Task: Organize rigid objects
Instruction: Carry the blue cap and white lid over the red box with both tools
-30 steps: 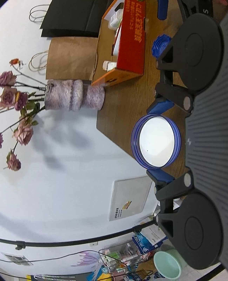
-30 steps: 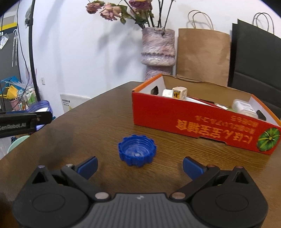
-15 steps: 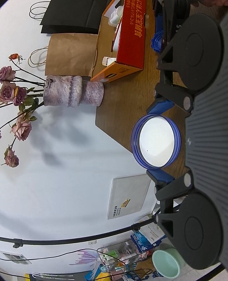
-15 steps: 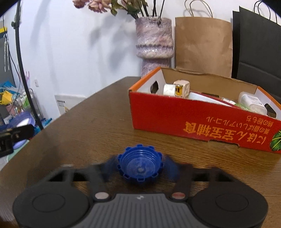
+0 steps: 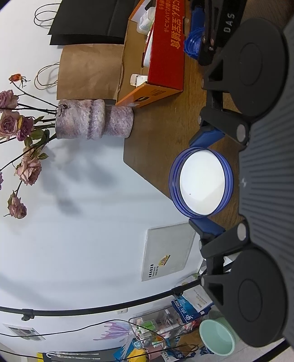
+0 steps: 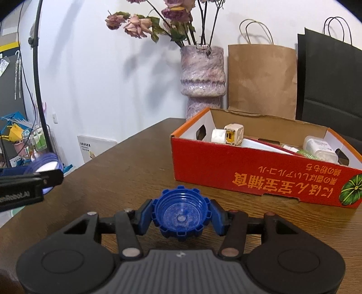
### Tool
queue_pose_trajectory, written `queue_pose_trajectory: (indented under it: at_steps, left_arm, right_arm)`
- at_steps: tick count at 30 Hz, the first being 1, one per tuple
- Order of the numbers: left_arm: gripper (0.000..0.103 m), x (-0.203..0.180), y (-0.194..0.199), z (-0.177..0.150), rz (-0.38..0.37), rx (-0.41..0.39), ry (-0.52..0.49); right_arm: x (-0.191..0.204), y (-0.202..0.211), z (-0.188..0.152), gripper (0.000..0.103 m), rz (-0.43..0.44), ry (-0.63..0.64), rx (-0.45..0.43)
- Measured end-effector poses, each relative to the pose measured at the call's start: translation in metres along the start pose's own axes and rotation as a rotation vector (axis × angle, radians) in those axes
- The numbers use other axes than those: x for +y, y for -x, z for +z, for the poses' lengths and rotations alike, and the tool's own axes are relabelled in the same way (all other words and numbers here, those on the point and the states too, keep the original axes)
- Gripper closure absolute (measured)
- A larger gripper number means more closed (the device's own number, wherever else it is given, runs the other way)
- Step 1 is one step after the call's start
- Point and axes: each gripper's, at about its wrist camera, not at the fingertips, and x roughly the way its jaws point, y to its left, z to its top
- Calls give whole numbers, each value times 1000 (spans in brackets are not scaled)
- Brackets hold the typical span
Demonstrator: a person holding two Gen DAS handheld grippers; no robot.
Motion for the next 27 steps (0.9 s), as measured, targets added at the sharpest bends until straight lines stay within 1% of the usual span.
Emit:
queue_pose_trajectory:
  at_steps: [5, 9, 27]
  left_arm:
    - [35, -8, 4, -1, 6, -13, -11]
    - [36, -16, 8, -2, 4, -16, 4]
    - [35, -78, 27, -7, -5, -30, -6]
  right_arm:
    - [-8, 10, 0, 51, -2, -13, -28]
    - [-16, 19, -2, 51, -5, -24, -50]
    - [-61, 64, -6, 51, -43, -45, -176]
